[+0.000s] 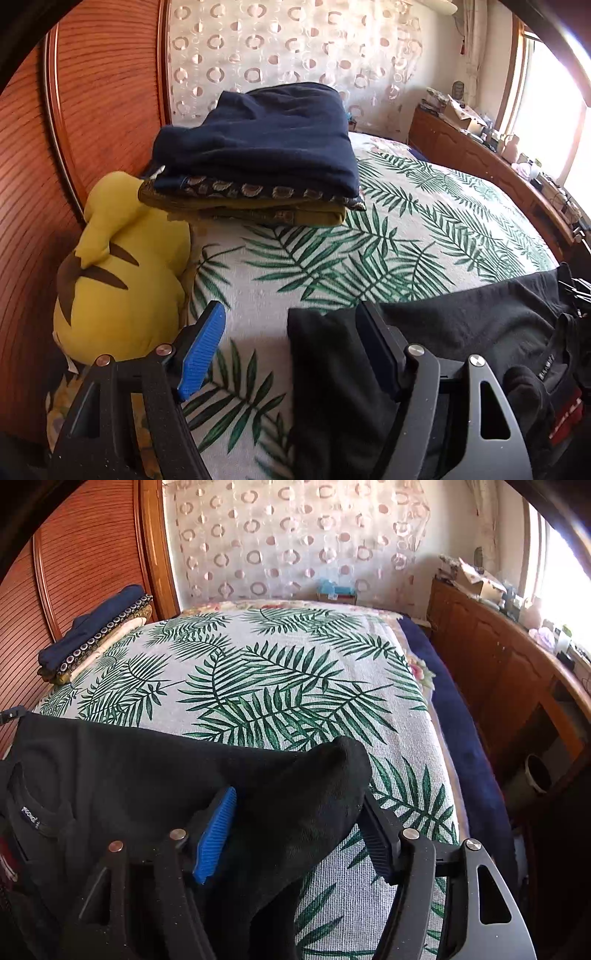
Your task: Fold small clothes
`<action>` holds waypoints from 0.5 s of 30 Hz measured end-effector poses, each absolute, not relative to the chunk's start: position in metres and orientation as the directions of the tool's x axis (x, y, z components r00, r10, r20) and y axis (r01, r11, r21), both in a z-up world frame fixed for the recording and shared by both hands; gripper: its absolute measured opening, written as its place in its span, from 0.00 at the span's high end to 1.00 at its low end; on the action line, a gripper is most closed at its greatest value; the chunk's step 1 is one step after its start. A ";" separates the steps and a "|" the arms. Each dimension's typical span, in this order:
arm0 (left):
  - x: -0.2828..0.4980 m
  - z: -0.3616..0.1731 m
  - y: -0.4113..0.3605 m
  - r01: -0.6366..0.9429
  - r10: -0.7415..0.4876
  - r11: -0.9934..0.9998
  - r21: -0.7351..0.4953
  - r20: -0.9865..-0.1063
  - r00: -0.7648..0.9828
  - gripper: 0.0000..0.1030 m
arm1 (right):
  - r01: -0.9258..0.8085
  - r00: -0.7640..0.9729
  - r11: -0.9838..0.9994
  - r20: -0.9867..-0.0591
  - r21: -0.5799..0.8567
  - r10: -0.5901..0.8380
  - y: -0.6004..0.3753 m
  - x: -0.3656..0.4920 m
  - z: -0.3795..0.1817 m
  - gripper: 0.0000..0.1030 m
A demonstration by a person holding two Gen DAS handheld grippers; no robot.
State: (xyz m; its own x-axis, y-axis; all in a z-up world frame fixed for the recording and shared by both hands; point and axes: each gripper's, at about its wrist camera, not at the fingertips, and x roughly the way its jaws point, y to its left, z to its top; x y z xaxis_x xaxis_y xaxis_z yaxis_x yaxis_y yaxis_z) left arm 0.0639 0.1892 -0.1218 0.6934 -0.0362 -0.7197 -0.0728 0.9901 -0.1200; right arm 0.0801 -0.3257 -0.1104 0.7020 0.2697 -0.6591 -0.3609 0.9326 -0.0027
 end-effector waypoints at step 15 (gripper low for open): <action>0.059 -0.135 0.157 0.013 -0.141 0.985 -0.174 -0.753 0.642 0.90 | -0.475 0.615 0.879 -0.704 0.028 0.355 -0.309 0.067 -0.111 0.86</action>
State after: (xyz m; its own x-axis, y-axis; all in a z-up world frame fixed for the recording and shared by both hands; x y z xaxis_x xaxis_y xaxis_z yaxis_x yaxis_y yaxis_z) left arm 0.0587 0.1575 -0.1351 0.6424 -0.1413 -0.7532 0.0126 0.9847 -0.1740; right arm 0.0674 -0.3089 -0.1113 0.6148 0.3548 -0.7043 -0.4752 0.8794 0.0282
